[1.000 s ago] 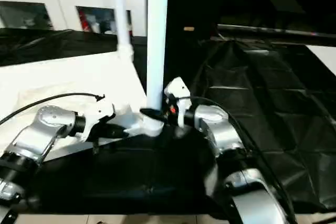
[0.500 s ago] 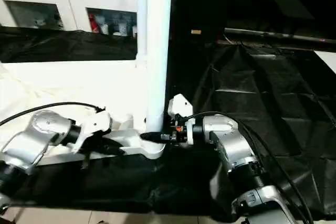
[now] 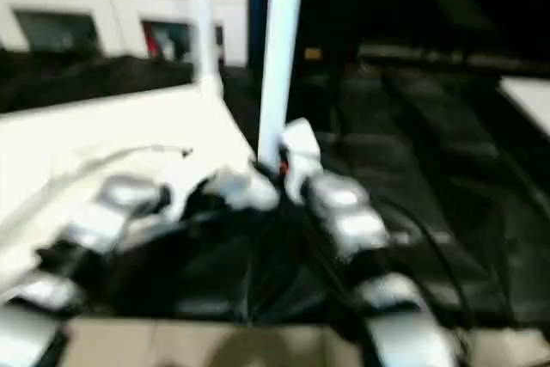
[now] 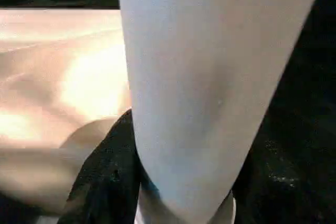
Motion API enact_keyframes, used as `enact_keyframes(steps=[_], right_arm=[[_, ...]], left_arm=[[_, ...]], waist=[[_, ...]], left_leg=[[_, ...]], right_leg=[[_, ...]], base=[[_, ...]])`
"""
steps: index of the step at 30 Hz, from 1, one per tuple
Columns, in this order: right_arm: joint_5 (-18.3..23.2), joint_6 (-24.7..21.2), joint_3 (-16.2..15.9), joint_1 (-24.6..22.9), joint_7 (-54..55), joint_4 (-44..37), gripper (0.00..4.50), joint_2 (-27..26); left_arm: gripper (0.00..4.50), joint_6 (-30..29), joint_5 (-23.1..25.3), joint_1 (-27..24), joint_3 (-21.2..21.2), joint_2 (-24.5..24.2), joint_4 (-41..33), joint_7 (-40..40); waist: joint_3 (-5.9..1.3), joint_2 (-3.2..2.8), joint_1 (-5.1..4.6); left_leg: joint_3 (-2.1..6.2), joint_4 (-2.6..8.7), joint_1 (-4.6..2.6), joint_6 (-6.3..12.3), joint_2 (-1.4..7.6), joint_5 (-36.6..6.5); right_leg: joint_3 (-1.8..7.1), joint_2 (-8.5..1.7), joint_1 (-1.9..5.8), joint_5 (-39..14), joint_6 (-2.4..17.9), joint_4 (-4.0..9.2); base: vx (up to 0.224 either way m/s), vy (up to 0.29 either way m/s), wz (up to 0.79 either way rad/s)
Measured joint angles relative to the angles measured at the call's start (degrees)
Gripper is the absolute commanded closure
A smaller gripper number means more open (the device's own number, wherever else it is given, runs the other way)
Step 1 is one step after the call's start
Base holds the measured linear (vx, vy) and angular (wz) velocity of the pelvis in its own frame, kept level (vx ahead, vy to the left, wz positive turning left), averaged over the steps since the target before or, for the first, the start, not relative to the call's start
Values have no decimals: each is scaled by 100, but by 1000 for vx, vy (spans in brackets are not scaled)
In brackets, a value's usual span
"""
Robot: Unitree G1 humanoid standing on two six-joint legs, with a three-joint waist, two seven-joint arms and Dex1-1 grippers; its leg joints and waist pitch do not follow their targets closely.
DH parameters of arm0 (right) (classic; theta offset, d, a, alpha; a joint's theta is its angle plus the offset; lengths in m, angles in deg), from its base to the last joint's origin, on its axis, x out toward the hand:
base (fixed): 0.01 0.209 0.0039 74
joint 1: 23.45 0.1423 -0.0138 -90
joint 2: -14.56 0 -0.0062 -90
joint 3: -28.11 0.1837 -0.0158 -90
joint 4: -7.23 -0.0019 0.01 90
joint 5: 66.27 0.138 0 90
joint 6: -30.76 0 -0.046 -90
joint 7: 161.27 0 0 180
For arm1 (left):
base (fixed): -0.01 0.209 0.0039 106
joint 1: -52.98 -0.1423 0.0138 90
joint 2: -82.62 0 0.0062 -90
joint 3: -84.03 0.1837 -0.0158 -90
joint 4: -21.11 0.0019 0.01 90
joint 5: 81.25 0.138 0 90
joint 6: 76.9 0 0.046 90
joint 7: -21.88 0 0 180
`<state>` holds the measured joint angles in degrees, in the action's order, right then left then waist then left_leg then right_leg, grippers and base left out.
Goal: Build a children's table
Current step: Insert table leg to table base
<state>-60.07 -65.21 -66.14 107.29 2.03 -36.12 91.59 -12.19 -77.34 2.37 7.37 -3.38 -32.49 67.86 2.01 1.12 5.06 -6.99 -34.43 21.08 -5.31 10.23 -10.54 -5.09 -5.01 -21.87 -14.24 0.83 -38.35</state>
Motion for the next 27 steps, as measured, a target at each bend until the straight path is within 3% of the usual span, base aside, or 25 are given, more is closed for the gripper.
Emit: enact_keyframes(steps=[8, 15, 19, 20, 27], right_arm=[[-81, 259, 220, 592, 1325, 888, 261, -466], [-115, 431, 277, 711, 1411, 1140, 261, -534], [-119, 746, 346, 730, 1140, 1321, 261, -529], [-107, 831, 404, 733, 1025, 1374, 205, -521], [89, 904, 610, 718, 456, 1557, 145, -436]], left_arm=[[450, -126, 32, 152, -69, 248, 196, -600], [450, -135, 19, 153, -111, 246, 203, -629], [450, -72, 8, 153, -112, 209, 203, -607], [450, -65, -3, 152, -112, 195, 203, -580], [450, 42, -62, 174, -115, 99, 199, -462]], waist=[[8, -15, -11], [7, -1, -8], [7, 2, -8], [7, 2, -8], [31, -16, -7]], left_leg=[[-127, 108, -24, -1, 84, 7], [-147, 150, -22, -1, 83, 8], [-153, 150, -13, -1, 84, 8], [-155, 150, -12, 0, 85, 8], [-169, 154, -6, 5, 96, 12]], right_leg=[[9, 36, 22, 80, 8, 143], [19, 36, 22, 77, -1, 162], [22, 36, 13, 81, 6, 169], [24, 36, 11, 82, 6, 170], [26, 43, -6, 83, 7, 181]], base=[[0, 0, 0], [0, 0, 0], [0, 0, 0], [0, 0, 0], [0, 0, 0]])
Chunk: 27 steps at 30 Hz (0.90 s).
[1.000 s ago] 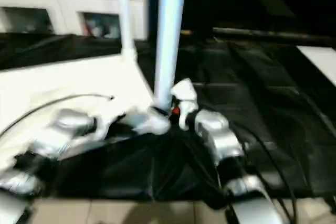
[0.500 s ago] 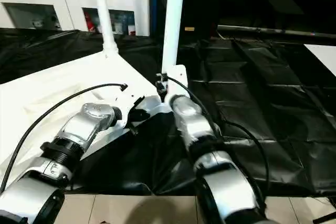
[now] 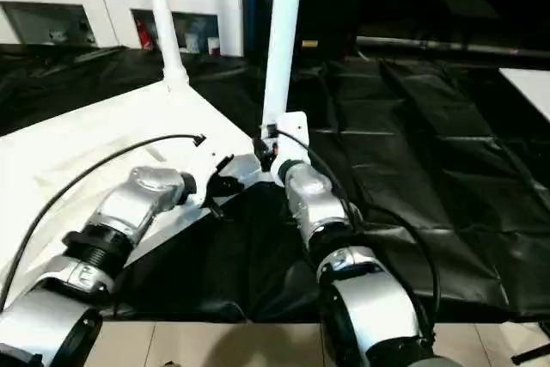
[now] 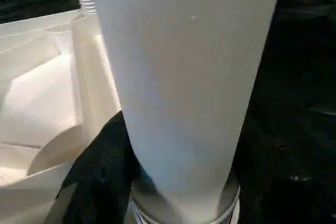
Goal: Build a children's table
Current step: Insert table leg to table base
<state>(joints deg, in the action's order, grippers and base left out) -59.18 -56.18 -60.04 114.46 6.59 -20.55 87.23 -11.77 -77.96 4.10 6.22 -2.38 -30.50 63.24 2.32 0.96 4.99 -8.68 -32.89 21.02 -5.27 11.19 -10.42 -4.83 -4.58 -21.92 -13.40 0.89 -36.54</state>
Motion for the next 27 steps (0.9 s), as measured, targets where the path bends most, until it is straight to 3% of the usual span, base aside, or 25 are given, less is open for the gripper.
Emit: enact_keyframes(steps=[7, 14, 20, 27], right_arm=[[42, -23, -27, -69, -987, -407, 85, 224], [189, -578, -650, -1030, -2581, -2200, 21, 1090], [245, -958, -1138, -1890, -4120, -3626, 17, 2033], [248, -1184, -1393, -2290, -4583, -4211, 17, 2348]], left_arm=[[450, 366, 40, 4, 6, -234, 22, 234], [450, 795, -58, -176, 144, -584, -153, 1103], [450, 1050, -261, -571, 321, -981, -676, 2330], [450, 1082, -389, -813, 454, -1161, -1068, 2978]], waist=[[24, -28, 2], [31, -20, 69], [40, -35, 178], [50, -53, 234]], left_leg=[[-42, 15, 13, 28, 38, 33], [-84, 23, 20, 79, 43, 37], [-109, 22, 10, 74, 66, 40], [-122, 19, 10, 62, 67, 44]], right_leg=[[-3, 20, -18, 0, 1, 35], [-1, 19, -20, 0, 1, 64], [0, 15, -14, 0, 0, 61], [7, 9, -12, 4, -5, 52]], base=[[0, 0, 0], [0, 0, 0], [0, 0, 0], [0, 0, 0]])
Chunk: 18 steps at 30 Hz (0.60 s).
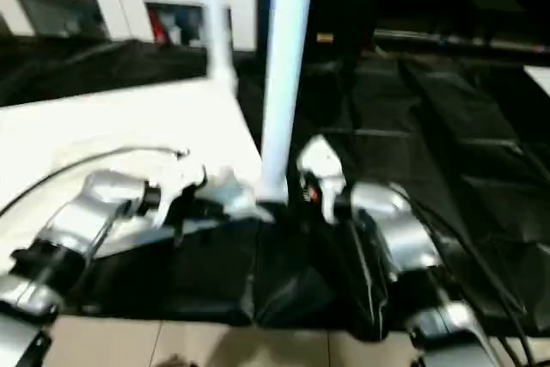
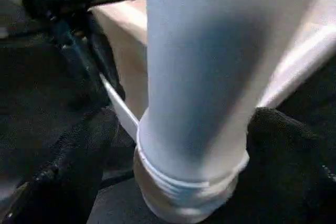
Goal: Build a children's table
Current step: Insert table leg to table base
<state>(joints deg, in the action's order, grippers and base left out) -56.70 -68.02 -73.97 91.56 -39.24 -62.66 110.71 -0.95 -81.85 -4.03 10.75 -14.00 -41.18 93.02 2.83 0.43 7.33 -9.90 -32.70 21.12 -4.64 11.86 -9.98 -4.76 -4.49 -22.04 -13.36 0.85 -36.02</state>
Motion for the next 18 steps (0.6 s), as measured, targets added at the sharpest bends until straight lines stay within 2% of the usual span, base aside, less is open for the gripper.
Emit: enact_keyframes(steps=[5, 6, 10, 16, 18], right_arm=[[-75, -107, -94, -105, -17, -116, 17, 56], [-74, -119, -93, -96, -4, -119, 44, 41], [-74, -124, -81, -59, 53, -93, 67, -58], [-58, -176, -65, -52, 130, -69, 132, -101], [-58, -188, -52, -52, 131, -64, 138, -101]], left_arm=[[450, 0, -3, -60, -2, -21, -99, 95], [450, 0, -4, -60, -3, -23, -99, 95], [450, 1, -4, -60, -3, -20, -99, 98], [450, 1, -4, -75, -4, -20, -99, 109], [450, 1, -4, -80, -4, -20, -100, 123]], waist=[[3, -8, 7], [2, -9, 8], [2, -10, 13], [1, -11, 24], [0, -13, 29]], left_leg=[[-1, -2, 0, 2, 0, 2], [-1, -2, 0, 3, 0, 3], [-1, -4, 1, 26, 0, 17], [-1, -6, 0, 26, 0, 17], [0, -7, 0, 26, 0, 17]], right_leg=[[1, 0, -1, 0, -1, -4], [1, 0, -1, 0, -1, -4], [1, 0, -1, 0, -1, -4], [1, 0, -1, 0, -1, -9], [1, 0, -1, 0, -1, -11]], base=[[0, 0, 0], [0, 0, 0], [0, 0, 0], [0, 0, 0], [0, 0, 0]])
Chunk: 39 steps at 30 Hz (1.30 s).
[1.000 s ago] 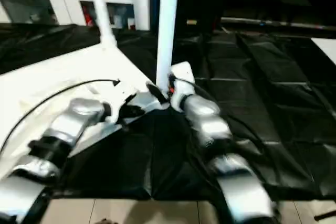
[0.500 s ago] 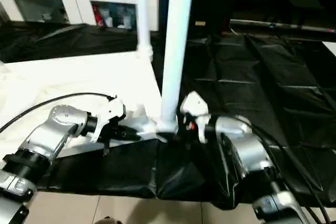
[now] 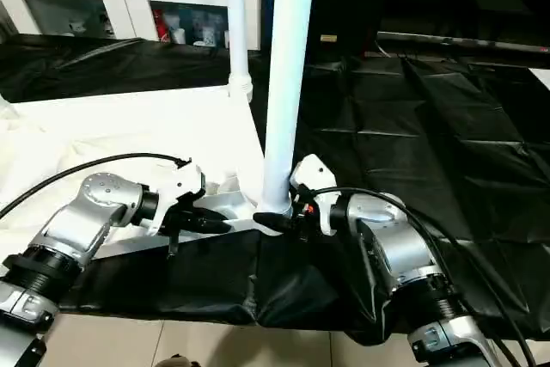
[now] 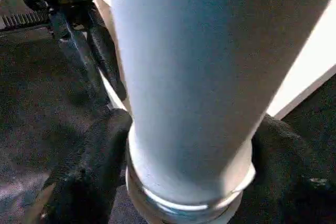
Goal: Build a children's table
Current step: Insert table leg to table base, then rotate leg to tighten
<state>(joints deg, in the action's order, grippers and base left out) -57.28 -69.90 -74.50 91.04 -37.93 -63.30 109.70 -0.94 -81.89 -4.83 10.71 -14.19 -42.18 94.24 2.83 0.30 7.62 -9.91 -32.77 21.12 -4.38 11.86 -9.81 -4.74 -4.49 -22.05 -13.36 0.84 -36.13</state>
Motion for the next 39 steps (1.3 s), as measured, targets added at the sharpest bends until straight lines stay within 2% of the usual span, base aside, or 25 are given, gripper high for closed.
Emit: enact_keyframes(steps=[3, 8, 11, 14, 18, 23, 26, 28, 29, 31, 34, 39], right_arm=[[13, 5, 22, 4, -6, 57, 168, -24], [15, 23, 43, 10, 21, 133, 173, -62], [18, 3, 118, 33, 296, 315, 175, -249], [-45, -51, 338, 170, 1187, 681, 176, -607], [-268, -178, 679, 488, 2781, 1234, 176, -1224], [-435, -111, 1028, 1075, 4509, 2092, 176, -1882], [-471, 52, 1076, 1292, 4902, 2452, 176, -2030], [-511, 195, 1116, 1366, 4933, 2610, 176, -2071], [-505, 324, 1200, 1361, 4868, 2675, 120, -2093], [-470, 426, 1263, 1339, 4721, 2695, 106, -2092], [-358, 532, 1257, 1243, 4225, 2693, 71, -2115], [-298, 520, 919, 937, 3038, 2345, 40, -1591]], left_arm=[[450, 0, 1, -1, 0, -1, 1, 0], [450, -3, 1, -3, 0, -2, 7, -8], [450, -51, 18, 0, -50, 36, 93, -166], [450, -82, 128, 228, -90, 315, 474, -749], [450, -183, 321, 642, -133, 875, 1112, -1778], [450, -356, 435, 1009, -268, 1456, 1736, -2847], [450, -349, 452, 1104, -303, 1561, 1902, -3039], [450, -311, 458, 1138, -327, 1576, 1977, -3083], [450, -287, 463, 1146, -327, 1572, 1990, -3083], [450, -241, 477, 1145, -326, 1560, 1998, -3076], [450, -42, 486, 1144, -348, 1384, 2061, -3102], [450, 203, 478, 1076, -380, 1103, 2007, -2658]], waist=[[-1, -1, 5], [-1, -2, 4], [-5, -7, -39], [-8, -12, -119], [-18, -28, -166], [-28, -45, -198], [-30, -49, -198], [-31, -49, -199], [-31, -49, -198], [-30, -49, -198], [-25, -40, -268], [-22, -40, -257]], left_leg=[[0, -3, -1, 0, 0, 0], [0, -7, -1, 0, 1, 0], [1, -16, -6, 0, 2, 0], [0, -31, -14, -25, -1, -13], [-14, -42, -32, -28, -15, -12], [-23, -42, -85, -26, -30, -12], [-23, -36, -89, -26, -31, -12], [-23, -33, -88, -26, -31, -12], [-23, -31, -86, -26, -31, -12], [-23, -29, -84, -26, -31, -12], [-22, -20, -66, -26, -30, -12], [-17, -8, -54, -25, -25, -11]], right_leg=[[0, 0, 0, 0, 0, -3], [0, 0, 0, 0, 0, -7], [2, 0, 4, 3, -1, -14], [15, 0, 15, 22, 0, -13], [61, 0, 25, 49, -10, -12], [95, 0, 60, 60, -15, -2], [95, 0, 64, 58, -17, 2], [95, 1, 64, 58, -17, 2], [95, 1, 62, 58, -18, 3], [94, 1, 60, 58, -18, 3], [95, 6, 51, 63, -22, 3], [90, 17, 15, 61, -21, 2]], base=[[0, 0, 0], [0, 0, 0], [0, 0, 0], [0, 0, 0], [0, 0, 0], [0, 0, 0], [0, 0, 0], [0, 0, 0], [0, 0, 0], [0, 0, 0], [0, 0, 0], [0, 0, 0]])
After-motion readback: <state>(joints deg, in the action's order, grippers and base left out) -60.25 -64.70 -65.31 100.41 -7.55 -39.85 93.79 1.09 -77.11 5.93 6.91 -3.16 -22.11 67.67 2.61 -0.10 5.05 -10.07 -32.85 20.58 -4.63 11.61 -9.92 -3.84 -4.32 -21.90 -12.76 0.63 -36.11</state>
